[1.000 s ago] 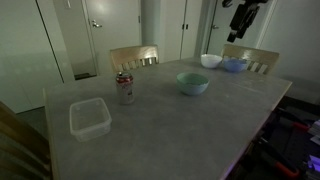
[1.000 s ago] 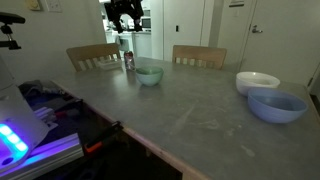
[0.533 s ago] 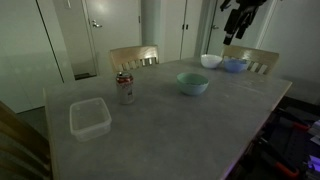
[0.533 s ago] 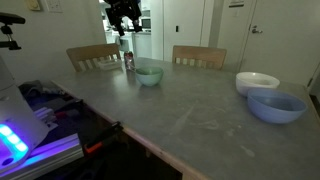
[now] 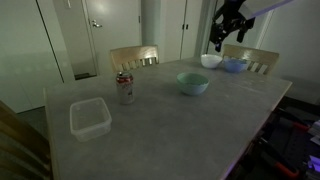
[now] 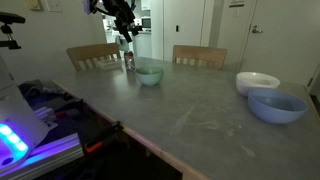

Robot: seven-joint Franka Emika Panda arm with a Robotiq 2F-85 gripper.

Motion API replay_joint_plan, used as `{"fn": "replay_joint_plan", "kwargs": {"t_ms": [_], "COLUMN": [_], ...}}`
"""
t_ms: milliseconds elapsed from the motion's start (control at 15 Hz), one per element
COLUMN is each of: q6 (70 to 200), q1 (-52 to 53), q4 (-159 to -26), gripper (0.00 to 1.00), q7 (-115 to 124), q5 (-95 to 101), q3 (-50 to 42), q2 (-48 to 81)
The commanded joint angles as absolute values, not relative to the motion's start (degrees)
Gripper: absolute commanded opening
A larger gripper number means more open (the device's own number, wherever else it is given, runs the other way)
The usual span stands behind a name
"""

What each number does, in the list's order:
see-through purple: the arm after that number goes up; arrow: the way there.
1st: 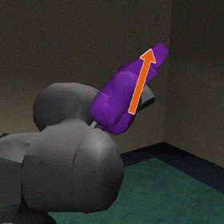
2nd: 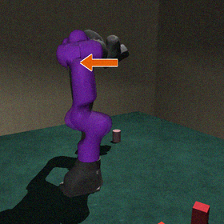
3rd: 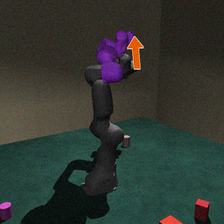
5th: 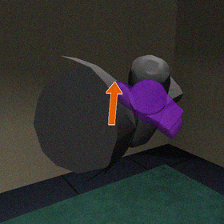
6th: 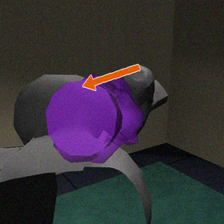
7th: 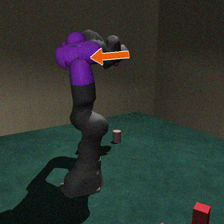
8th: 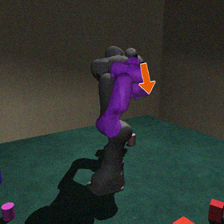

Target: Move the green bowl backwards

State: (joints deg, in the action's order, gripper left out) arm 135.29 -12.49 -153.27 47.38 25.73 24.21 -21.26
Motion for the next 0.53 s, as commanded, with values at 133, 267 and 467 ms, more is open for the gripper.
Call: {"fn": "replay_joint_plan", "kwargs": {"t_ms": [133,267,467], "q6": [132.8,133.0,134.4], "q1": [-8.8,-7.6,-5.6], "q4": [-147.4,-145.9,-145.9], "gripper": [1.0,1.0,1.0], "q7": [54.3,54.1,53.4], "q5": [27.6,27.8,25.5], "q3": [16.6,14.0,12.5], "q2": [-13.5,-11.1,-10.5]}}
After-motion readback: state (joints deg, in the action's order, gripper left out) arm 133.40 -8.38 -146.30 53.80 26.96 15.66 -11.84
